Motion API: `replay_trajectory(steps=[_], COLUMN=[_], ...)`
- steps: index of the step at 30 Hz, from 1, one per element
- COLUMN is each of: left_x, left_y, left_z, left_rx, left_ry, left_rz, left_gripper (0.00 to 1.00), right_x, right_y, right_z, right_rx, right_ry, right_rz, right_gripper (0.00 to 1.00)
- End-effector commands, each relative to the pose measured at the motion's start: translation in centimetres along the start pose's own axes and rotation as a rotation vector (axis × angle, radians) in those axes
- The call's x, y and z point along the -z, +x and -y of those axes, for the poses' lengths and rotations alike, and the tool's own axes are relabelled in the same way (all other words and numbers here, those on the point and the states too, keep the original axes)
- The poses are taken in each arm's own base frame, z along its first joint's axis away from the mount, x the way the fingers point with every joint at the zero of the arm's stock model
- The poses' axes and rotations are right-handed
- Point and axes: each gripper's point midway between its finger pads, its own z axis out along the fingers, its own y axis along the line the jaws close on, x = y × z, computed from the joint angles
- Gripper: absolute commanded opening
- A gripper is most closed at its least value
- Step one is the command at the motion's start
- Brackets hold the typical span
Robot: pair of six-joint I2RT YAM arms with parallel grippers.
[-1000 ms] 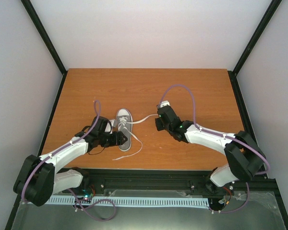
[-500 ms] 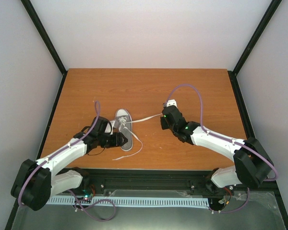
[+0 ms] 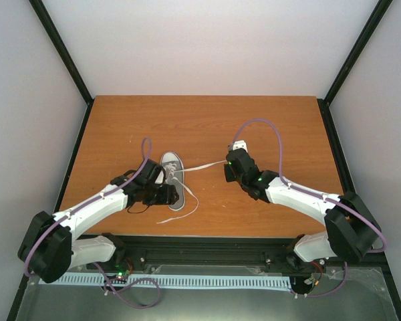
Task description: Tie the shoes
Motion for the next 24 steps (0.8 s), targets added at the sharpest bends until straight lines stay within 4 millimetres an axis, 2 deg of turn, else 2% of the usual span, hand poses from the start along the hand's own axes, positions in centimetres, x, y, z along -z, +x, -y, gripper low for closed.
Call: replay_trajectory(steps=[1,4,9,12,17,21,24], left_x=[-0.2,-0.7,-1.2,-1.6,-2.6,-2.6,-2.5], left_y=[-0.1,-0.1,0.0,0.5,0.9,0.8,0.4], left_z=[0.5,1.6,2.6,2.5,1.5,2.1,2.6], left_rx=[0.010,0.020,0.019,0.013,-0.030,-0.063,-0.092], left_ry=[0.006,0.075,0.136,0.137,0.080,0.109,0.124], left_rz=[-0.008,-0.016,-0.032,-0.055,-0.095,-0.103,-0.097], left_gripper=[0.71,0.72,0.80,0.80,0.57,0.40,0.34], right_x=[-0.2,-0.3,-0.3,-0.1,1.2,2.2,2.9], right_y=[0.0,0.2,0.1,-0.3,-1.6,-2.5,-2.9], right_z=[0.6,0.7,0.9,1.5,2.4,3.8,4.9], right_rx=[-0.021,-0.023,-0.027,-0.041,-0.095,-0.131,-0.156], right_ry=[0.025,0.028,0.040,0.066,0.069,0.085,0.100], right_rz=[0.003,0.000,0.005,0.020,0.080,0.113,0.129], right_gripper=[0.03,0.03,0.03,0.03,0.03,0.03,0.03])
